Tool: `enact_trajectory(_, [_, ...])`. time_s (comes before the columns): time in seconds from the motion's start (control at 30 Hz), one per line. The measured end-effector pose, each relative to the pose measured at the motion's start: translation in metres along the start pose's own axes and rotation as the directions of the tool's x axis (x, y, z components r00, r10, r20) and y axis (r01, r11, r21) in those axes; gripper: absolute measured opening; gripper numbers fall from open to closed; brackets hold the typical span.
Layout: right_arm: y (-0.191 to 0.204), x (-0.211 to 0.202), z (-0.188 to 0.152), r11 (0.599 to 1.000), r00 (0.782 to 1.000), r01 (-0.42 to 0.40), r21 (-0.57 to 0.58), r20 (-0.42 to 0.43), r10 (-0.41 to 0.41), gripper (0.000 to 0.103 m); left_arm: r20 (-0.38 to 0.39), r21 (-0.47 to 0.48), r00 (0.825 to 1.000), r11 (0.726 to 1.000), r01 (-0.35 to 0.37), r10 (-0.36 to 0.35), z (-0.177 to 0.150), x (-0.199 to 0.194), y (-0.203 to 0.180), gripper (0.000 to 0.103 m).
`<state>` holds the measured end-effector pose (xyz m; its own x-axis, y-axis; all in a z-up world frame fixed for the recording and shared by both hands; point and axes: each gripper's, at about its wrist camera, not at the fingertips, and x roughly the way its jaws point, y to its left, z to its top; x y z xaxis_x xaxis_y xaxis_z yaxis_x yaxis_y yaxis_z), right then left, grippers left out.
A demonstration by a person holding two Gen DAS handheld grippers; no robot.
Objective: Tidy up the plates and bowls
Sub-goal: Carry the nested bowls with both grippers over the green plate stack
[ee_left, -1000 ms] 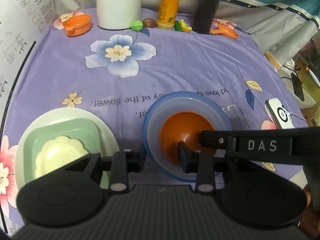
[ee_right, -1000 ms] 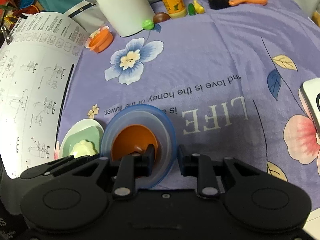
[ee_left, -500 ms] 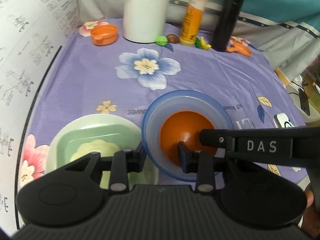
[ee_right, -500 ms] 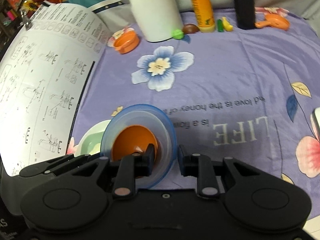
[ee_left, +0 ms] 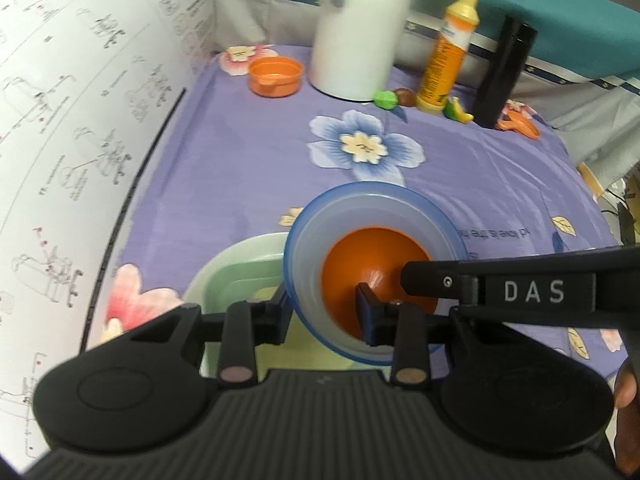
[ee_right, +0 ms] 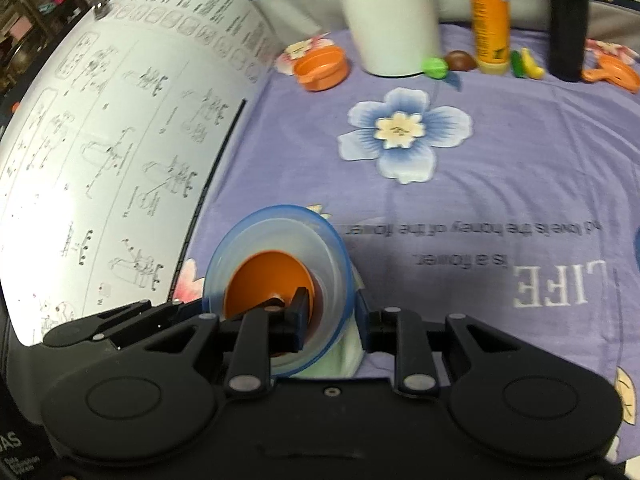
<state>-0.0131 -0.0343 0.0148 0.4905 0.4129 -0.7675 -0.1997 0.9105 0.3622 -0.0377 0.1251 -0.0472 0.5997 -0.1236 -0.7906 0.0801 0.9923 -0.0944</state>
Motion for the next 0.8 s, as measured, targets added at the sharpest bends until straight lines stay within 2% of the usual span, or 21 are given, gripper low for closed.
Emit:
enact_trajectory(0.23, [0.021,0.021,0.0,1.0,0.999,-0.015,-0.021,-0.044,0.014,0.025,-0.031,-0.017,0.999,1.0,-0.011,0.011,-0.008,0.004,0.023,0.032])
enact_trajectory(0.43, [0.02,0.035,-0.007,1.0,0.995,-0.017,0.001,-0.103,0.017,0.025,-0.071,-0.02,0.997,1.0,-0.01,0.008,-0.017,0.016,0.029,0.032])
enact_trajectory(0.8, [0.015,0.054,-0.014,1.0,0.988,-0.006,0.024,-0.156,0.01,0.025,-0.114,-0.033,0.994,0.999,-0.002,-0.002,-0.021,0.031,0.034,0.032])
